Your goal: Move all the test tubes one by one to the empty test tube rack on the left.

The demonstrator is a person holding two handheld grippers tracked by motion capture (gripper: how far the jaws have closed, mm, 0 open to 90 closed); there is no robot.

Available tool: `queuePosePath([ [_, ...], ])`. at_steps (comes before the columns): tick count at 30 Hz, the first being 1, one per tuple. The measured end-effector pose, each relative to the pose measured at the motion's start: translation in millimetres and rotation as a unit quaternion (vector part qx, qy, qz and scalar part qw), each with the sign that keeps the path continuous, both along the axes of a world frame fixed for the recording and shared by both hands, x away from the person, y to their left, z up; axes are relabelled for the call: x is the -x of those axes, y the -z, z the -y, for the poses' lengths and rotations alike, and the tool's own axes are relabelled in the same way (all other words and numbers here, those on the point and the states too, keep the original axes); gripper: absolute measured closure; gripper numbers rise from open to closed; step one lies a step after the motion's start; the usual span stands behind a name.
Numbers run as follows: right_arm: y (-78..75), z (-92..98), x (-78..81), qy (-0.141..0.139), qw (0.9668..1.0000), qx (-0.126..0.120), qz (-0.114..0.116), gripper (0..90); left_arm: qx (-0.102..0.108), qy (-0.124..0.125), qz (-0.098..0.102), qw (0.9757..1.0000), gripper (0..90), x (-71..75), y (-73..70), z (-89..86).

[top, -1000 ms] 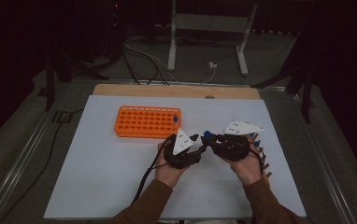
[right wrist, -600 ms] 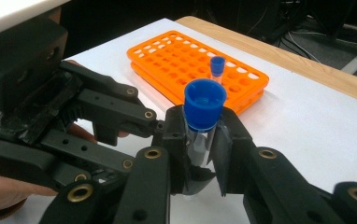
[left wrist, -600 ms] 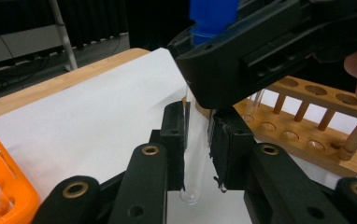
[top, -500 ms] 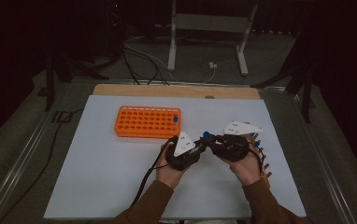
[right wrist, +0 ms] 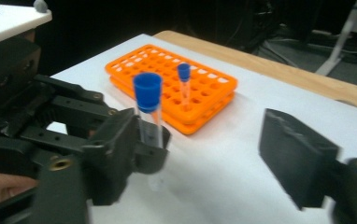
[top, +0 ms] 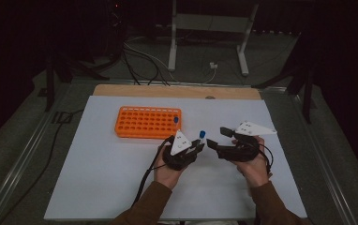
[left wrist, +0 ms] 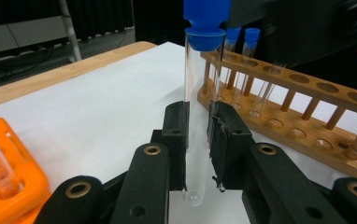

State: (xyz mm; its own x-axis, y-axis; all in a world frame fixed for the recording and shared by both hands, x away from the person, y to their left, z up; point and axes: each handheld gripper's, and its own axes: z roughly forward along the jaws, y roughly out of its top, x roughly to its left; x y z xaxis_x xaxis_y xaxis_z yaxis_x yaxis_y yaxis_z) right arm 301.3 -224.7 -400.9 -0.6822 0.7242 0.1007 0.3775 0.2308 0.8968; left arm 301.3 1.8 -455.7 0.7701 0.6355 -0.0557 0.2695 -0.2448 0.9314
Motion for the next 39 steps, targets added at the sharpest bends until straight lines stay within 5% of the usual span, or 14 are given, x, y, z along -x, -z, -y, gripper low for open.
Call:
queuePosePath([
  [11, -4.7, 22.0, 6.5, 0.038, 0.9992, 0.001, 0.014, 0.0, 0.008, -0.018, -0.006, 0.9998, 78.0, -4.8, -3.6, -13.6],
  [25, -1.9, 47.8, 13.7, 0.053, 0.9983, 0.005, 0.024, 0.0, 0.032, -0.030, -0.012, 0.9990, 77.9, -11.3, -5.9, -33.0],
  [39, 4.2, 64.1, 16.5, 0.071, 0.9971, -0.018, 0.018, 0.0, 0.042, -0.062, 0.002, 0.9972, 77.9, -25.1, -5.7, -54.8],
])
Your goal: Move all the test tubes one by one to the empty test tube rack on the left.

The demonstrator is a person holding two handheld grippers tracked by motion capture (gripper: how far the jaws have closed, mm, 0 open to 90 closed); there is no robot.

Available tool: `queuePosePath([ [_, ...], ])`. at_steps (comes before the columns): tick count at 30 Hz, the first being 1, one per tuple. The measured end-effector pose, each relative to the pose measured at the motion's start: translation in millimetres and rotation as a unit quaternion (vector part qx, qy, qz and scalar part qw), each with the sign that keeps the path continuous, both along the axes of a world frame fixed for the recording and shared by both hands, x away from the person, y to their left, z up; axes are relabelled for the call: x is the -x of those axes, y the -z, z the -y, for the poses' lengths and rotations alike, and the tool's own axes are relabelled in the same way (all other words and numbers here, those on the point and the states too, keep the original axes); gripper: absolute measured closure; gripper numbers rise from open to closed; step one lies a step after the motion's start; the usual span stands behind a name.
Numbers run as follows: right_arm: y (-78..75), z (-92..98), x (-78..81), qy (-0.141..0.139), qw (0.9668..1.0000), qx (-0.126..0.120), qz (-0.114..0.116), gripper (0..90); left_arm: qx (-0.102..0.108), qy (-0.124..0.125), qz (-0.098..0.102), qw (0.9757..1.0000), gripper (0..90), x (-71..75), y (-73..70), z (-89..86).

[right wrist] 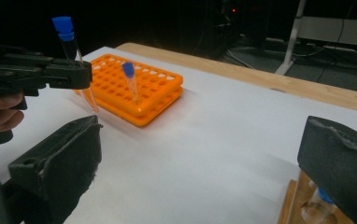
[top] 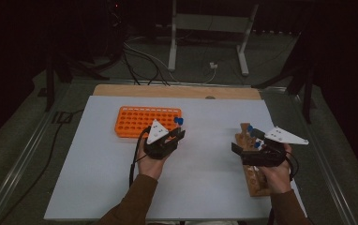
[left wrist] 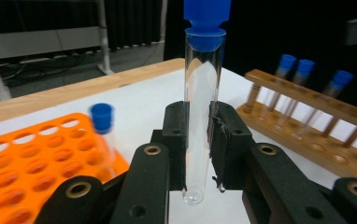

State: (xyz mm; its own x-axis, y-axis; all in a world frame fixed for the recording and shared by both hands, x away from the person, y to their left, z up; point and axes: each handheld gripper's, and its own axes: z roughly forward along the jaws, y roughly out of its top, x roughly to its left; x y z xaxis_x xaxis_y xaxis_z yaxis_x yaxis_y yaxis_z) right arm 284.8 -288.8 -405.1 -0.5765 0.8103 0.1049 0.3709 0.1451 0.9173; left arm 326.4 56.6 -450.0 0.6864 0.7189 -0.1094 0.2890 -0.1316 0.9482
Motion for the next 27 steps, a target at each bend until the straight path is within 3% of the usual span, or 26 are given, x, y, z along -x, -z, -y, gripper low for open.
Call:
queuePosePath([
  [11, -3.2, 14.4, 1.2, 0.009, 0.9997, -0.022, 0.003, 0.0, 0.001, -0.041, -0.007, 0.9991, 77.9, -26.0, 12.8, -19.4],
  [19, -5.0, 18.5, 2.2, 0.011, 0.9996, -0.027, 0.006, 0.0, -0.021, -0.060, -0.007, 0.9980, 78.0, -43.6, 20.9, -18.5],
  [27, -3.7, 17.5, 1.6, 0.008, 0.9996, -0.027, 0.006, 0.0, -0.022, -0.079, -0.015, 0.9965, 77.9, -55.7, 32.7, -20.4],
])
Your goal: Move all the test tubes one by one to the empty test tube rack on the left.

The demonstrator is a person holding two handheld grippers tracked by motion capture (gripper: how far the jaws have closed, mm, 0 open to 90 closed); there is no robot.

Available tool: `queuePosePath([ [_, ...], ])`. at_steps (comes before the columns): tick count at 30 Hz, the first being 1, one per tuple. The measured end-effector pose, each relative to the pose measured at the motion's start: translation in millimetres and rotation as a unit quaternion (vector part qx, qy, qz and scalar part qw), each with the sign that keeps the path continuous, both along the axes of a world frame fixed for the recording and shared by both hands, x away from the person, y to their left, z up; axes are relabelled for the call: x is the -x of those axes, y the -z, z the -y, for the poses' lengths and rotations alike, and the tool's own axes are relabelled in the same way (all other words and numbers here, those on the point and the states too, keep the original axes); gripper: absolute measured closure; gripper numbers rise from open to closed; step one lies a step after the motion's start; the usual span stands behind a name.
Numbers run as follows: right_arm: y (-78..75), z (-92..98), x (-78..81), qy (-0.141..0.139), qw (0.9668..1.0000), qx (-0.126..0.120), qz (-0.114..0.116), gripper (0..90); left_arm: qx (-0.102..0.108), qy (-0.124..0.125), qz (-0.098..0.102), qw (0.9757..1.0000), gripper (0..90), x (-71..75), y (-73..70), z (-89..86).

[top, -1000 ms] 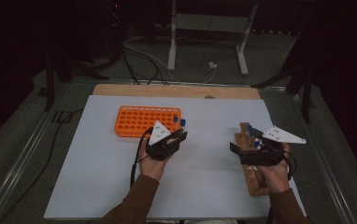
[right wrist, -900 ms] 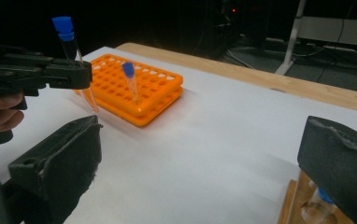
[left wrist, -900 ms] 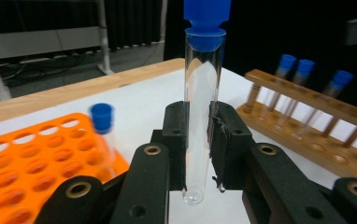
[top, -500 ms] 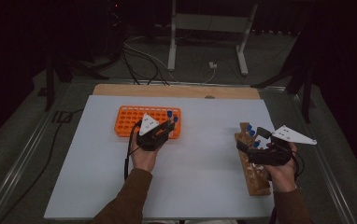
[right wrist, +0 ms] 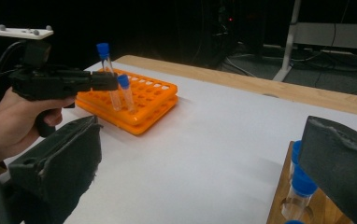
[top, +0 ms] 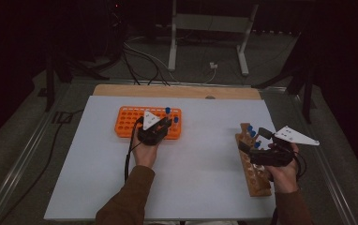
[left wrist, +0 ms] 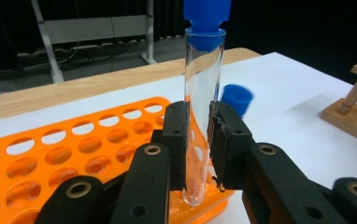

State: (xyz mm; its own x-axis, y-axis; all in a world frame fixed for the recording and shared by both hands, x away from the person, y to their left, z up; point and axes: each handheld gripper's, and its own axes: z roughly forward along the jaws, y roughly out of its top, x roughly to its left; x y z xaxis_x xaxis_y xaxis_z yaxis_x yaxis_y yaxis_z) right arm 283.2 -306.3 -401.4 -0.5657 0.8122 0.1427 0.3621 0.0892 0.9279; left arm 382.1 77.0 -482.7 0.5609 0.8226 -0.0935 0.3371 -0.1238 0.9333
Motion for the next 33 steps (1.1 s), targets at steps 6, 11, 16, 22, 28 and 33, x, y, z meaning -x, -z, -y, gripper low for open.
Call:
queuePosePath([
  [6, 2.2, -1.2, -0.8, -0.003, 1.0000, 0.000, -0.004, 0.0, 0.008, -0.004, 0.002, 1.0000, 77.9, -1.5, 2.1, 3.2],
  [11, 2.7, -2.2, -0.6, -0.004, 1.0000, -0.001, -0.006, 0.0, -0.006, -0.010, -0.004, 0.9999, 77.8, -4.0, 6.8, 4.6],
  [16, 4.0, -1.7, -1.2, -0.006, 1.0000, 0.000, -0.007, 0.0, -0.025, -0.008, -0.024, 0.9994, 77.8, -5.6, 16.6, 7.1],
  [22, 4.3, -2.0, -1.1, -0.008, 0.9999, 0.000, -0.008, 0.0, -0.026, -0.007, -0.039, 0.9989, 77.8, -5.8, 24.4, 5.3],
  [28, 4.9, -3.6, -1.2, -0.011, 0.9999, 0.001, -0.008, 0.0, -0.059, -0.002, -0.036, 0.9976, 77.9, -3.1, 25.5, 8.8],
  [33, 4.4, -4.2, -0.8, -0.012, 0.9999, 0.002, -0.008, 0.0, -0.068, -0.003, -0.035, 0.9971, 77.9, -2.7, 24.8, 10.5],
])
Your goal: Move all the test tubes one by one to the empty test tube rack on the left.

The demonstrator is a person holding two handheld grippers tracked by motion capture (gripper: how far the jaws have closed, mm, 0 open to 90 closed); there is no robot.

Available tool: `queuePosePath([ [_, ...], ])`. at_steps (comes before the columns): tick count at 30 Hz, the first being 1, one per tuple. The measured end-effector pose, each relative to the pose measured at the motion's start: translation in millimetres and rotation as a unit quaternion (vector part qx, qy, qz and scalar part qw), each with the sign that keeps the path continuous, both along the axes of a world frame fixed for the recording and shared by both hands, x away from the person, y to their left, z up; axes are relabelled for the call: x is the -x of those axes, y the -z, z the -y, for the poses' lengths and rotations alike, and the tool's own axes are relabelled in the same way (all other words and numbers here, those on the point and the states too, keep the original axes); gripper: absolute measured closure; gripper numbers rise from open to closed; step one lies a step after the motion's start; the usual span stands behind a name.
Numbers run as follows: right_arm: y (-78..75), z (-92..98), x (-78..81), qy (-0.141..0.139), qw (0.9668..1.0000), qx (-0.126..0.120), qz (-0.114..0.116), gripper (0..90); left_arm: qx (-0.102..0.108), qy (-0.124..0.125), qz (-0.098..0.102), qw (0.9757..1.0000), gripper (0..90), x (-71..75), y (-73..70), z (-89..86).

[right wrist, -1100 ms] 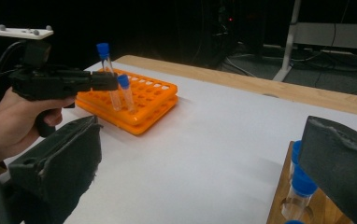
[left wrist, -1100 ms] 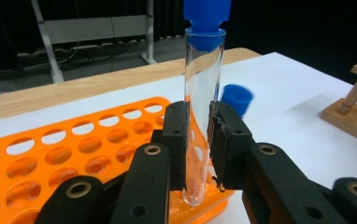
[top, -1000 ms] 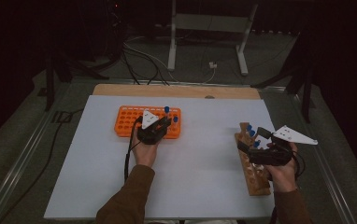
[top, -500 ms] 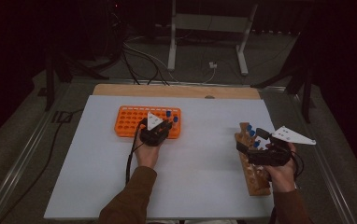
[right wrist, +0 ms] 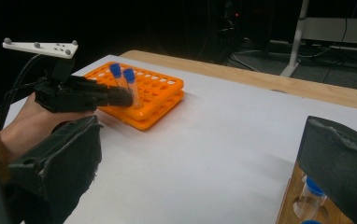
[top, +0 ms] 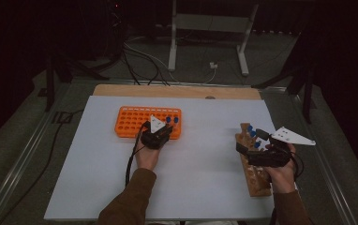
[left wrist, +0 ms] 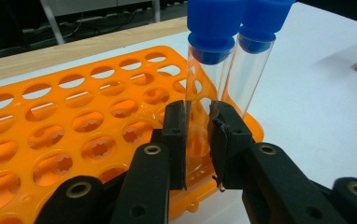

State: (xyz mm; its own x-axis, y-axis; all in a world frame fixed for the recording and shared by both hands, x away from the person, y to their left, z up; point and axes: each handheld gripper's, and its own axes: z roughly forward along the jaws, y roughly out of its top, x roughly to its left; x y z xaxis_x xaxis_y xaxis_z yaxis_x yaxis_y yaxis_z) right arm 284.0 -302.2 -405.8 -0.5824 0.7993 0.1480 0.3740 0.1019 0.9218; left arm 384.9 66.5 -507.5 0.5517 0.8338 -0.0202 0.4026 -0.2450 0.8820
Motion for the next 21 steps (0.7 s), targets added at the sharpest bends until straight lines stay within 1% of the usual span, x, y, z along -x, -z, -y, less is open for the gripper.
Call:
queuePosePath([
  [2, 0.0, 0.0, 0.1, 0.000, 1.0000, 0.000, 0.000, 0.0, 0.000, -0.001, -0.002, 1.0000, 77.8, 0.0, -0.3, 0.0],
  [4, -0.2, 0.2, 0.3, 0.000, 1.0000, -0.001, 0.000, 0.0, 0.006, -0.001, -0.008, 1.0000, 77.0, -0.3, -1.0, -0.2],
  [6, -0.5, 0.6, 0.4, 0.000, 1.0000, -0.001, 0.001, 0.0, 0.020, 0.000, -0.017, 0.9997, 73.3, -0.3, -1.5, -1.0],
  [7, -0.6, 0.9, 0.4, 0.000, 1.0000, -0.001, 0.001, 0.0, 0.022, 0.000, -0.019, 0.9996, 70.7, 0.0, -2.0, -1.1],
  [9, -0.4, 1.6, 0.3, 0.000, 1.0000, -0.002, 0.001, 0.0, 0.022, -0.001, -0.017, 0.9996, 68.2, 0.8, -2.9, -1.2],
  [11, -0.3, 2.1, 0.2, 0.001, 1.0000, -0.003, 0.000, 0.0, 0.025, -0.004, -0.009, 0.9996, 67.9, 1.8, -5.0, -1.8],
  [13, -0.3, 2.3, 0.2, 0.001, 1.0000, -0.003, 0.001, 0.0, 0.026, -0.006, 0.001, 0.9996, 70.5, 2.9, -7.9, -2.1],
  [15, -0.4, 2.2, 0.2, 0.001, 1.0000, -0.002, 0.001, 0.0, 0.017, -0.007, 0.002, 0.9998, 76.4, 2.8, -8.9, -1.3],
  [16, -0.4, 2.2, 0.2, 0.001, 1.0000, -0.002, 0.001, 0.0, 0.012, -0.009, 0.004, 0.9999, 77.3, 2.7, -8.9, -1.0],
  [20, -0.5, 2.8, 0.4, 0.001, 1.0000, -0.002, 0.001, 0.0, -0.005, -0.007, -0.010, 0.9999, 78.1, 1.5, -6.4, -0.3],
  [21, -0.5, 3.1, 0.5, 0.002, 1.0000, -0.002, 0.001, 0.0, -0.005, -0.007, -0.010, 0.9999, 78.0, 1.7, -6.1, -0.2],
])
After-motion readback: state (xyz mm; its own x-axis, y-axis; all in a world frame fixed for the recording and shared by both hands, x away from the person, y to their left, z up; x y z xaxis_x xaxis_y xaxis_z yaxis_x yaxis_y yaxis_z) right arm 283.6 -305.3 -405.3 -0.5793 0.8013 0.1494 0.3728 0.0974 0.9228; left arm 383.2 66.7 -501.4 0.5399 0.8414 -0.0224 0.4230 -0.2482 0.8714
